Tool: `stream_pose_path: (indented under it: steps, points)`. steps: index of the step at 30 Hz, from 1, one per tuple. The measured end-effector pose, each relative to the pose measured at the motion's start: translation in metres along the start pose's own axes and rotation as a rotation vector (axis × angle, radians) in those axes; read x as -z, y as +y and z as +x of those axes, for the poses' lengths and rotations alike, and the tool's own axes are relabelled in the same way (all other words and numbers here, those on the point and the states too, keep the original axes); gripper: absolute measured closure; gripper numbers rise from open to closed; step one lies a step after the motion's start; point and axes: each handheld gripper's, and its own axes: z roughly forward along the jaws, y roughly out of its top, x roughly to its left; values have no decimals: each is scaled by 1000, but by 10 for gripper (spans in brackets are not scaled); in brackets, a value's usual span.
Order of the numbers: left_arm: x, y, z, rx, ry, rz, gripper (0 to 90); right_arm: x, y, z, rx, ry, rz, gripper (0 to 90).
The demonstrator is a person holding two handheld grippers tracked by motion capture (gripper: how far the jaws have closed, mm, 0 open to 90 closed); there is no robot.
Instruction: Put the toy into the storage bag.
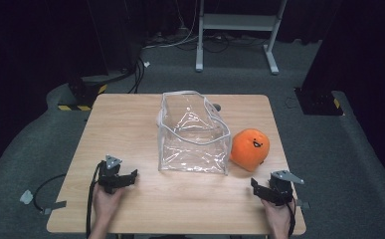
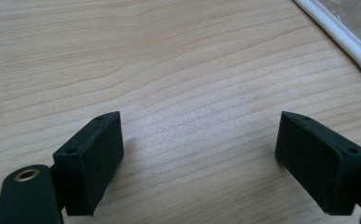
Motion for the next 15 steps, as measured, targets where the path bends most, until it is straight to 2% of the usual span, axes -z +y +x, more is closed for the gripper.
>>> stream_pose_path:
  steps: [5, 9, 15]
  points:
    - [0, 0, 0, 0, -1, 0, 153, 4, 1, 1, 10, 6, -7, 190]
    - [0, 0, 0, -1, -1, 0, 153, 7, 3, 0, 1, 20, -28, 182]
    - [0, 0, 0, -2, -2, 0, 153, 8, 7, 2, -12, 33, -28, 170]
